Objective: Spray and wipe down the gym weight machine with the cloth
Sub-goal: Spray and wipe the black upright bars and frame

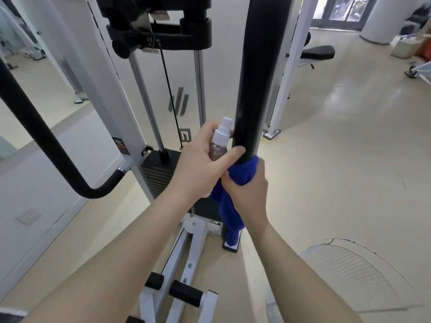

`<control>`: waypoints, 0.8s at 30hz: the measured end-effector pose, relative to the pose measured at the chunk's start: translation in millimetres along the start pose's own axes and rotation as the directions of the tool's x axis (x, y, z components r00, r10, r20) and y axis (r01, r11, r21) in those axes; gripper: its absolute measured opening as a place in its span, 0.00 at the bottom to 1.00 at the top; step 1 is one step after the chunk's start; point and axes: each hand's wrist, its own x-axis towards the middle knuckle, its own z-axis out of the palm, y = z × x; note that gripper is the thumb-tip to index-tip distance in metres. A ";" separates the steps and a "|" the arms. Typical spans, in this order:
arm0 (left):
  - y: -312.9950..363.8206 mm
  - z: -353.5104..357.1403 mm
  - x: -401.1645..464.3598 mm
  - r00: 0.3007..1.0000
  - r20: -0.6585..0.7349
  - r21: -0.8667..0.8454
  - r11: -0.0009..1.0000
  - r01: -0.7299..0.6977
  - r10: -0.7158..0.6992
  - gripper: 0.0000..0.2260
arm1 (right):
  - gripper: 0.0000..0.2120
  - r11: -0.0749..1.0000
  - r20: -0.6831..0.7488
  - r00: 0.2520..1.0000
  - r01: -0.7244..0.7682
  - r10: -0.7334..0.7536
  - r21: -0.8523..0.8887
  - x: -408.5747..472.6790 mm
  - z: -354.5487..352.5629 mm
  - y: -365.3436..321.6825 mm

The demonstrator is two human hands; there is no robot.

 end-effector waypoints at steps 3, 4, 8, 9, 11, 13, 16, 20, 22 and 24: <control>-11.7 1.5 -13.0 1.000 -0.014 -0.007 1.000 0.025 -0.025 0.10 | 0.19 0.980 0.082 0.981 -0.169 0.178 -0.107 -21.1 -3.7 36.6; -15.3 1.0 -17.0 0.999 -0.030 0.002 1.000 0.028 -0.028 0.10 | 0.19 0.980 0.075 0.983 -0.158 0.168 -0.124 -20.0 -3.6 35.0; -35.5 -1.9 -31.2 0.990 -0.137 0.023 0.999 0.026 -0.023 0.06 | 0.22 0.995 -0.083 0.992 0.089 -0.092 -0.038 11.4 1.0 -22.3; -43.4 -2.1 -36.2 0.990 -0.136 0.044 0.998 0.045 -0.038 0.06 | 0.22 0.987 -0.115 0.980 0.158 -0.162 -0.041 17.7 3.0 -35.6; -56.3 -0.8 -47.1 0.987 -0.136 0.078 0.993 0.092 -0.081 0.05 | 0.22 0.972 -0.153 0.960 0.229 -0.236 -0.061 22.2 6.6 -47.1; -72.4 2.6 -57.1 0.981 -0.158 0.116 0.984 0.132 -0.113 0.04 | 0.24 0.981 -0.150 0.970 0.193 -0.194 -0.020 19.8 9.6 -35.0; -92.0 12.8 -75.8 0.973 -0.188 0.140 0.977 0.158 -0.130 0.05 | 0.22 0.996 -0.006 0.998 0.055 -0.056 -0.068 -0.2 0.2 17.2; -101.3 30.0 -110.2 0.985 -0.114 0.174 0.973 0.151 -0.132 0.21 | 0.14 0.907 0.277 0.913 -0.183 0.300 -0.379 -45.7 -38.2 98.9; -108.5 48.0 -129.1 0.990 0.009 0.285 0.949 0.132 -0.141 0.25 | 0.07 0.881 0.231 0.919 -0.199 0.319 -0.428 -55.4 -62.4 122.7; -116.5 67.7 -141.9 0.959 0.066 0.358 0.903 0.237 -0.277 0.25 | 0.02 0.845 0.162 0.934 -0.203 0.319 -0.495 -50.2 -87.2 131.6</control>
